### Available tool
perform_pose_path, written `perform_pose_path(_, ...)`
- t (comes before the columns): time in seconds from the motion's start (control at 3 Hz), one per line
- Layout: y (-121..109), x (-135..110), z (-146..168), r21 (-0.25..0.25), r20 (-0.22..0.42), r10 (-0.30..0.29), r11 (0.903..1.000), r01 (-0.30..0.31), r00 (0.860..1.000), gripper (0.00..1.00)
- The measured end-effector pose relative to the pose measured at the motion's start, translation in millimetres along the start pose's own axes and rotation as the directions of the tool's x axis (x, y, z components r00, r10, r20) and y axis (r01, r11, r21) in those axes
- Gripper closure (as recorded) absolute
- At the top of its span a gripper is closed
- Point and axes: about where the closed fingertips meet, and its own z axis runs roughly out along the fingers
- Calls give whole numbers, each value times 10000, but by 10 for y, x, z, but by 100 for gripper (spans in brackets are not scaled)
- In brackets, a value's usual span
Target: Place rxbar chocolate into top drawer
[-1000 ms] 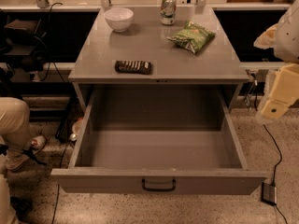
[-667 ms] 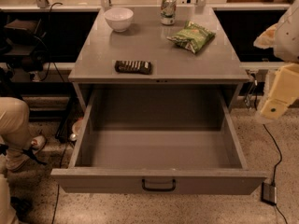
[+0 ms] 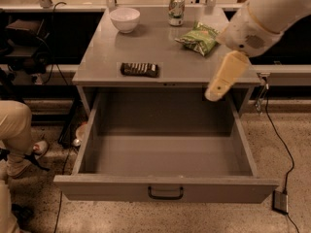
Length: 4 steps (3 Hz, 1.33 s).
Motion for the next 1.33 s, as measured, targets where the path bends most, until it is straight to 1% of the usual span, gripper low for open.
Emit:
perform_pose_path(0.33,-314,-433,527,-346,667,141,9993,-118,9977,0)
perform_pose_path(0.67,-551,-791,1024,-804,1525,1065,9922,-950,9825,0)
perform_pose_path(1.0,-570,-817,1080,-818,1640,1039,9925,-914,9810,0)
perform_pose_path(1.33,-782,-954,1312,-711,2012,611,9963,-477,9776,0)
